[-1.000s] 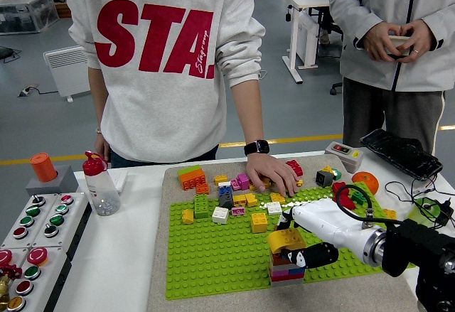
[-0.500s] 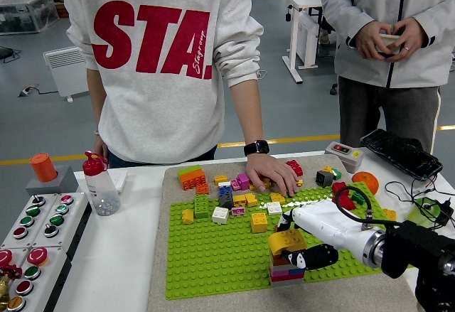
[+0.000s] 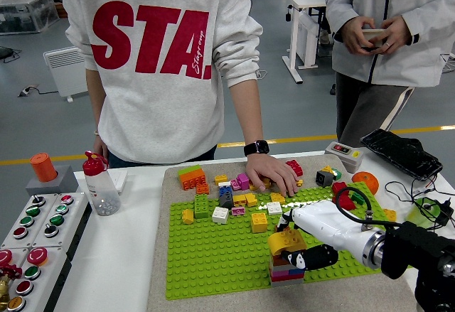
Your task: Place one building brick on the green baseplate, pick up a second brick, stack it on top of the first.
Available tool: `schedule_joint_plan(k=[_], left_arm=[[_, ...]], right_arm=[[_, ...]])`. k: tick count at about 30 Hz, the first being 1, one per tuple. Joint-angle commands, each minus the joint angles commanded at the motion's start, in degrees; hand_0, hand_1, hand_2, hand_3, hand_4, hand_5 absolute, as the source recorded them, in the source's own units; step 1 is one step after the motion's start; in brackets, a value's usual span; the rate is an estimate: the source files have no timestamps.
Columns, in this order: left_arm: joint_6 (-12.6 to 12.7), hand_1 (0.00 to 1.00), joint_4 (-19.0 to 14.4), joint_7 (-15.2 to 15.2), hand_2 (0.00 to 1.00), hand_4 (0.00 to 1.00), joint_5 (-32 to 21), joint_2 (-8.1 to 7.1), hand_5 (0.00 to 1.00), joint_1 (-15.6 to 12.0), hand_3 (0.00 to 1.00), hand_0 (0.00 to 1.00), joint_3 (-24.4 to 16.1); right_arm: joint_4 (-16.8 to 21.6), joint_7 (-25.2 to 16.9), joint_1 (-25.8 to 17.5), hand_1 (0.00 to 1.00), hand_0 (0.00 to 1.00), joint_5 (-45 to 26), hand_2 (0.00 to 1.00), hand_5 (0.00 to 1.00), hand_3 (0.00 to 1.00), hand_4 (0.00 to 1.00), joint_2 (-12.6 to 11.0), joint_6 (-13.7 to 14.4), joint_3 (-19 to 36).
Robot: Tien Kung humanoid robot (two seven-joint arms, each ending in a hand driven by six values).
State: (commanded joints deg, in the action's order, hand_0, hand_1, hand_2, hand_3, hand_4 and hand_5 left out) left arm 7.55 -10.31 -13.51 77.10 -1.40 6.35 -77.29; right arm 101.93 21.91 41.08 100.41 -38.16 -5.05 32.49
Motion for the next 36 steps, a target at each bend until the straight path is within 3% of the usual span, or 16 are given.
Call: schedule_joint_plan(k=[36], left_arm=[[0.0, 0.688, 0.0, 0.1, 0.689, 0.294, -0.3, -0.10, 0.998, 0.4, 0.576, 0.661, 0.3]], right_arm=[[0.0, 0.2, 0.1, 0.683, 0.682, 0.2, 0.760, 0.335, 0.720, 0.587, 0.1, -0.5, 0.2]])
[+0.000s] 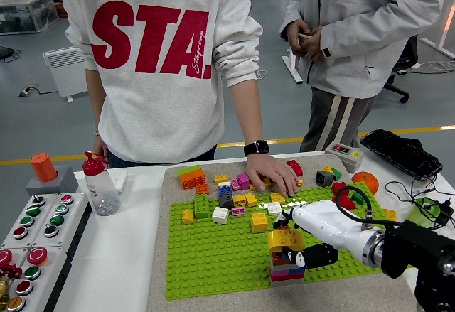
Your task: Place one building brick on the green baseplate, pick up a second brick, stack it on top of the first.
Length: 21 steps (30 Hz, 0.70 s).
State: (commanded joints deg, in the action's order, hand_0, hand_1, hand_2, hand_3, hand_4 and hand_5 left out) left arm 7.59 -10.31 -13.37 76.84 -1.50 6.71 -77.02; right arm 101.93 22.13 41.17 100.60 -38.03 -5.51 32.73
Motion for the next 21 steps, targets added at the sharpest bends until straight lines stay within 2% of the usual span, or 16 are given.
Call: schedule_joint_plan(k=[21], left_arm=[[-0.1, 0.687, 0.0, 0.0, 0.689, 0.293, 0.0, 0.03, 0.998, 0.0, 0.576, 0.661, -0.1]], right_arm=[[0.0, 0.2, -0.2, 0.687, 0.685, 0.1, 0.770, 0.344, 0.731, 0.601, -0.3, -0.4, 0.1]])
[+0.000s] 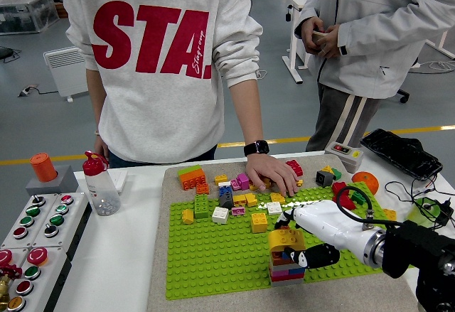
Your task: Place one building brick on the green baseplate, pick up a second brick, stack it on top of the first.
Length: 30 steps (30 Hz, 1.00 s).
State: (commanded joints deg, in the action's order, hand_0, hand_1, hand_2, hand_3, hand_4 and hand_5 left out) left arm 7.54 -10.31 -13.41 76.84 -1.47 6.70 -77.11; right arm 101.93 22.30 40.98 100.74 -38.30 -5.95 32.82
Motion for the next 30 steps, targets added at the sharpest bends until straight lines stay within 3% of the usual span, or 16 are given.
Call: schedule_joint_plan(k=[26, 27, 30], left_arm=[[0.0, 0.688, 0.0, -0.1, 0.689, 0.292, 0.3, 0.08, 0.998, -0.4, 0.576, 0.663, -0.1], [0.0, 0.688, 0.0, -0.1, 0.689, 0.291, 0.2, 0.08, 0.998, -0.4, 0.576, 0.663, -0.1], [0.0, 0.688, 0.0, -0.1, 0.689, 0.291, 0.2, 0.07, 0.998, -0.4, 0.576, 0.663, -0.1]], right_arm=[[0.0, -0.3, -0.8, 0.699, 0.686, 0.5, 0.785, 0.345, 0.735, 0.605, -0.6, 0.0, 0.6], [0.0, -0.4, -0.8, 0.722, 0.690, 0.5, 0.839, 0.341, 0.757, 0.611, -0.6, 0.1, 0.6], [0.0, -0.5, -0.8, 0.722, 0.690, 0.6, 0.839, 0.341, 0.757, 0.611, -0.6, 0.2, 0.7]])
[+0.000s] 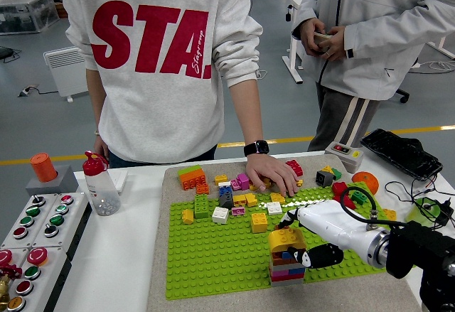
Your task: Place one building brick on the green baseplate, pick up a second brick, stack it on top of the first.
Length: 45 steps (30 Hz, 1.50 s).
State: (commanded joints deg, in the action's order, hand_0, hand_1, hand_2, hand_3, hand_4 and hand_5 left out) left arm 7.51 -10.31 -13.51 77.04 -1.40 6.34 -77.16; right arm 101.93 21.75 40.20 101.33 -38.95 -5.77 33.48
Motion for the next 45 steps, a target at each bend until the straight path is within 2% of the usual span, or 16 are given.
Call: schedule_joint_plan(k=[16, 27, 33, 34, 45], left_arm=[[-0.1, 0.688, 0.0, 0.0, 0.689, 0.291, -0.1, -0.03, 0.998, 0.2, 0.576, 0.664, 0.0], [-0.1, 0.689, 0.0, 0.0, 0.689, 0.291, -0.1, -0.06, 0.998, 0.3, 0.576, 0.663, 0.0], [-0.1, 0.689, 0.0, 0.1, 0.689, 0.291, -0.1, -0.07, 0.998, 0.3, 0.576, 0.663, 0.0], [-0.1, 0.689, 0.0, 0.1, 0.689, 0.290, -0.1, -0.07, 0.998, 0.3, 0.576, 0.662, 0.0], [-0.2, 0.688, 0.0, 0.0, 0.689, 0.291, 0.1, -0.06, 0.998, 0.3, 0.576, 0.662, -0.1]], right_arm=[[0.0, -0.4, -0.4, 0.728, 0.696, 0.0, 0.851, 0.334, 0.777, 0.631, -0.3, -1.2, 0.5], [0.0, -0.9, -0.6, 0.736, 0.700, 0.6, 0.863, 0.334, 0.805, 0.664, -0.5, -0.4, 1.0], [0.0, -1.1, -0.8, 0.736, 0.700, -0.1, 0.863, 0.334, 0.805, 0.664, -0.6, -1.3, 1.3], [0.0, -1.1, -0.8, 0.740, 0.702, -0.3, 0.868, 0.357, 0.818, 0.691, -0.7, -1.5, 1.3], [0.0, -1.6, -1.0, 0.746, 0.717, -1.4, 0.873, 0.371, 0.835, 0.707, -0.8, -1.6, 1.6]])
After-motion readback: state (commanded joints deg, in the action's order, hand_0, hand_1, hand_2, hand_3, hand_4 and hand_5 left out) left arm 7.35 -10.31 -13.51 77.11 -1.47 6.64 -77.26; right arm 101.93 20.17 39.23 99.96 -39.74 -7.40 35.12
